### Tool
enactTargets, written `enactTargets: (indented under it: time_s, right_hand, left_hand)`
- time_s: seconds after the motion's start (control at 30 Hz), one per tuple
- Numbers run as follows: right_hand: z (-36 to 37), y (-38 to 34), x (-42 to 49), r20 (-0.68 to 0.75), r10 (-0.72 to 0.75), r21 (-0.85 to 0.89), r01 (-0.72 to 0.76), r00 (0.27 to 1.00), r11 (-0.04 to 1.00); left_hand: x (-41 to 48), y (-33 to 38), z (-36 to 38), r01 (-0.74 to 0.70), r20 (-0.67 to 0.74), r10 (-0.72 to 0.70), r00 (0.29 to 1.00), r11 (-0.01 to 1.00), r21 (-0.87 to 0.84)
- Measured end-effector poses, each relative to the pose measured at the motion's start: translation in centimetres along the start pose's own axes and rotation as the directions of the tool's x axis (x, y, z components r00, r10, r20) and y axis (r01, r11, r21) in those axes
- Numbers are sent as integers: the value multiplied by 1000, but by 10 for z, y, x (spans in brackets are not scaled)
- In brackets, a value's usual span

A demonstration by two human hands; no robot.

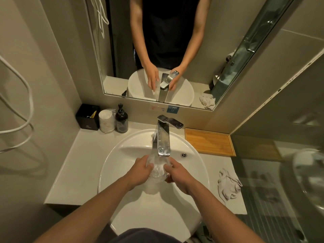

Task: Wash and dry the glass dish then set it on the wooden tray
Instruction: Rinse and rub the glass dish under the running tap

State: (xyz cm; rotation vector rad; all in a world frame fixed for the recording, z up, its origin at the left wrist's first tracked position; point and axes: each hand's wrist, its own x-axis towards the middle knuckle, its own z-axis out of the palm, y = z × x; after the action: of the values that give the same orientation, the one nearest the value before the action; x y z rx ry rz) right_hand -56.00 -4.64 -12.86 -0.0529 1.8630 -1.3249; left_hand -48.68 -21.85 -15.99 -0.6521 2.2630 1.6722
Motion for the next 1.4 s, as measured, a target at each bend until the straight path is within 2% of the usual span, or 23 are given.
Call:
enactTargets:
  time_s: [0.13,0.3,0.4,0.53,0.67,0.73,0.9,1.0,1.1,1.2,1.3,1.4]
  right_hand:
    - [4,11,0,-102,-39,43,43,994,998]
    - [6,19,-4,-27,0,61,2,1000,998]
    - [4,17,-4,10,-46,77,45,999,996]
    - [5,26,-2,-27,-97,85,98,995,992]
    - [10,27,-3,-40,-82,64,84,996,994]
    - [10,24,-3,-38,-83,25,84,996,996]
    - [7,19,-3,-88,-213,-56,208,973,976]
    - [12,25,-4,-115,-171,-16,171,978,985]
    - [14,27,-3,-92,-143,5,144,985,990]
    - [13,20,-8,-71,-187,29,189,980,981]
    - [15,22,-11,-79,-195,36,199,978,979]
    - [16,34,-8,-130,-163,71,173,978,982]
  left_hand:
    - [4,-13,4,-8,20,9,1000,996,-86]
    - [-10,7,7,40,65,-28,998,978,-203]
    - [-9,13,10,81,93,-60,994,967,-242]
    - [-10,14,13,79,-30,-88,996,972,-221]
    - [-13,17,15,125,40,-119,992,927,-354]
    - [-11,15,14,123,61,-109,992,941,-315]
    - [-4,-2,18,58,5,-59,998,949,-311]
    - [-11,6,19,55,0,-58,998,935,-351]
    - [-11,11,19,96,54,-81,995,919,-383]
    - [-9,13,18,133,34,-130,991,915,-380]
    - [-11,15,18,79,-1,-84,996,941,-329]
    - [-13,17,18,58,10,-58,998,925,-375]
